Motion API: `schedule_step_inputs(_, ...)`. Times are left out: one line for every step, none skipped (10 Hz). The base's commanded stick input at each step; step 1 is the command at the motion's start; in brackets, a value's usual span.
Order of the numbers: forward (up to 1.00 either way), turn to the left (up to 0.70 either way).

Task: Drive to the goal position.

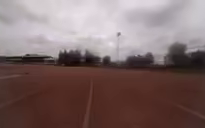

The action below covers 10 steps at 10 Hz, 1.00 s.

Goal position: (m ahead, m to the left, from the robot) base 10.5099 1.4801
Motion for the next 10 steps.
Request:
schedule_step_inputs(0.70, 0.00)
schedule_step_inputs(0.70, 0.00)
schedule_step_inputs(0.70, 0.00)
schedule_step_inputs(0.70, 0.00)
schedule_step_inputs(0.70, 0.00)
schedule_step_inputs(0.70, 0.00)
schedule_step_inputs(0.70, 0.00)
schedule_step_inputs(0.70, 0.00)
schedule_step_inputs(0.70, 0.00)
schedule_step_inputs(0.70, 0.00)
